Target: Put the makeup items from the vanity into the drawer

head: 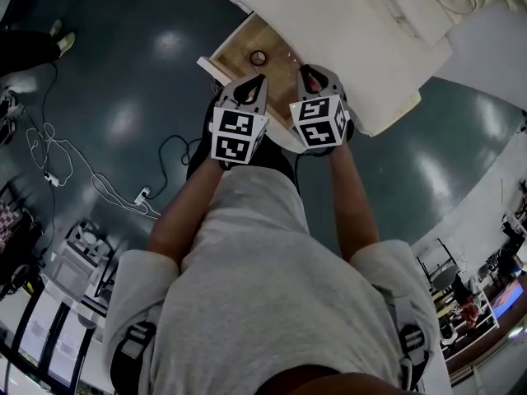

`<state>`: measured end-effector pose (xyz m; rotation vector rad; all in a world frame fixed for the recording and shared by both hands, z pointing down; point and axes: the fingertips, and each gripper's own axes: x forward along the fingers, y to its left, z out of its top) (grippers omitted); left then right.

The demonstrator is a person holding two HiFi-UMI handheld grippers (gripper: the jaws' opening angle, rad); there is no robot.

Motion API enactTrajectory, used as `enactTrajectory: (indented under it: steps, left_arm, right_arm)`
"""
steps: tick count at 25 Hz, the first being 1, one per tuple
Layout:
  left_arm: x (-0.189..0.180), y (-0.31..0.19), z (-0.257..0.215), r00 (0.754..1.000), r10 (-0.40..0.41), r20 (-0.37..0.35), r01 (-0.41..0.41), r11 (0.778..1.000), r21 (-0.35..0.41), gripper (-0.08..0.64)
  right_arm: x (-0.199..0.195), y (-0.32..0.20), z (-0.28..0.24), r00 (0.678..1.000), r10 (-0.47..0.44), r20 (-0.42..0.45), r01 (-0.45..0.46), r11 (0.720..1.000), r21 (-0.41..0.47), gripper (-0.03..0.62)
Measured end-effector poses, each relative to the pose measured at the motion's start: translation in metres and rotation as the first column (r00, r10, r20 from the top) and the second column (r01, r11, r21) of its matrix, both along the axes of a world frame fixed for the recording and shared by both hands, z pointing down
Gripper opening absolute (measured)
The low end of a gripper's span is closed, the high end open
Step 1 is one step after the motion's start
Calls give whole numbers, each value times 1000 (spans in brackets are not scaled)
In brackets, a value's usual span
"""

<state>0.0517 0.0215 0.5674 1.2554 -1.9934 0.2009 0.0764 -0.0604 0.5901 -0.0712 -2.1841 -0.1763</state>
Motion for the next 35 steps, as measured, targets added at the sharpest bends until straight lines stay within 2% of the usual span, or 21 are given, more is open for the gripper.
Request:
enactTrajectory:
  steps: [9,18,22,26,29,33,35]
  left_arm:
    - [-5,17,11,999,-44,-18,44,999,-18,6]
    - [2,23,40,995,-68,-77,66,997,-31,6]
    - [-4,27,49,998,-57,-35,54,997,-63,6]
    - [-16,40,51,999,-28,39,32,994,-108,6]
    - [-20,49,59,998,-57,27,59,992,-114,6]
    - [-24,61,67,996,-89,0,88,988,-126,6]
    - [-26,64,68,995,-95,-5,94,988,-126,6]
  right_arm:
    - [-6,16,16,1000,1,-16,-2,998,-61,54]
    - [10,31,50,994,77,-79,-90,980,-177,54]
    - [10,35,68,991,81,-104,-100,977,-188,54]
    - [4,49,87,992,31,-124,-53,983,-177,54]
    - [3,62,105,987,-36,-158,6,983,-186,54]
    - [1,86,125,970,-126,-206,75,968,-241,54]
    - [0,93,131,962,-166,-218,112,964,-239,54]
